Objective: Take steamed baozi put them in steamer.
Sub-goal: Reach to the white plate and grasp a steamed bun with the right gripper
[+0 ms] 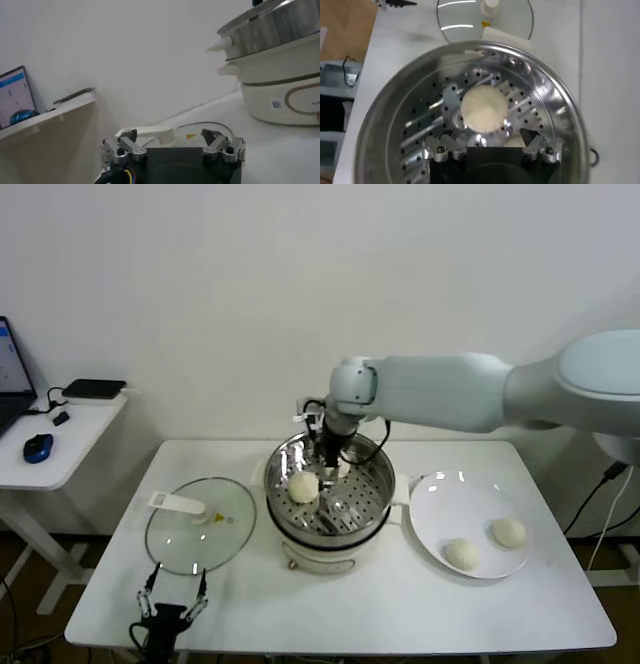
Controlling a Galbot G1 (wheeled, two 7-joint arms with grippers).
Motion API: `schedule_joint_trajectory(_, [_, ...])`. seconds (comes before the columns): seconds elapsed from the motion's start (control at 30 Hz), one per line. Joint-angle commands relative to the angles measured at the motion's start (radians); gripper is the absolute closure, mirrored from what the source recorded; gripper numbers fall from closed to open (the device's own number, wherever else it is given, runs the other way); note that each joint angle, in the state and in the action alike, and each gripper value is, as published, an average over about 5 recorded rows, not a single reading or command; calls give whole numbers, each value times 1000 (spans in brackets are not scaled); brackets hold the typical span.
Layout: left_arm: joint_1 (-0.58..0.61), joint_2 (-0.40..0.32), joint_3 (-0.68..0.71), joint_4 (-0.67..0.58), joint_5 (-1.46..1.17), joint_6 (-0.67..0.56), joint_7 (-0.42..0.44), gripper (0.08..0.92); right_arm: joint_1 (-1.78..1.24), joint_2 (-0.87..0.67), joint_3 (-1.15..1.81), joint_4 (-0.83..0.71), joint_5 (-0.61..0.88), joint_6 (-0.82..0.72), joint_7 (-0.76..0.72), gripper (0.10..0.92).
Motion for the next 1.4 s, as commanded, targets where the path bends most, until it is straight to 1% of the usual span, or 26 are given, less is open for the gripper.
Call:
schedule_joint_trajectory(0.03, [5, -27, -4, -3, 1, 0, 1, 177, 237, -184, -197, 57, -34, 221, -213, 202])
schedule_joint_trajectory(0.13, [6, -28, -7, -2, 1, 0, 1, 177, 262, -262, -254, 100, -68, 271, -246, 203])
schedule_joint_trajectory(0.23, [5, -29, -8, -1, 2, 1, 1, 177, 260, -333, -301, 149, -114, 283, -243, 203])
schedule_joint_trajectory(0.4, [5, -32, -7, -2, 2, 2, 1, 177, 214, -430, -342, 197, -218, 254, -192, 203])
schedule_joint_trajectory(0.57, [3, -32, -10, 3, 1, 0, 0, 177, 121, -496, -327, 210, -311, 209, -133, 203])
schedule_joint_trajectory(0.8, [1, -32, -17, 6, -2, -1, 0, 177, -39, -529, -228, 157, -375, 194, -73, 203])
schedule_joint_trajectory(1.03, [-1, -31, -24, 15, -2, -3, 0, 177, -208, -535, -115, 141, -397, 170, -42, 203])
schedule_joint_trajectory(1.4, [-1, -27, -27, 23, 3, -7, -1, 177, -294, -534, -74, 130, -446, 161, -30, 203])
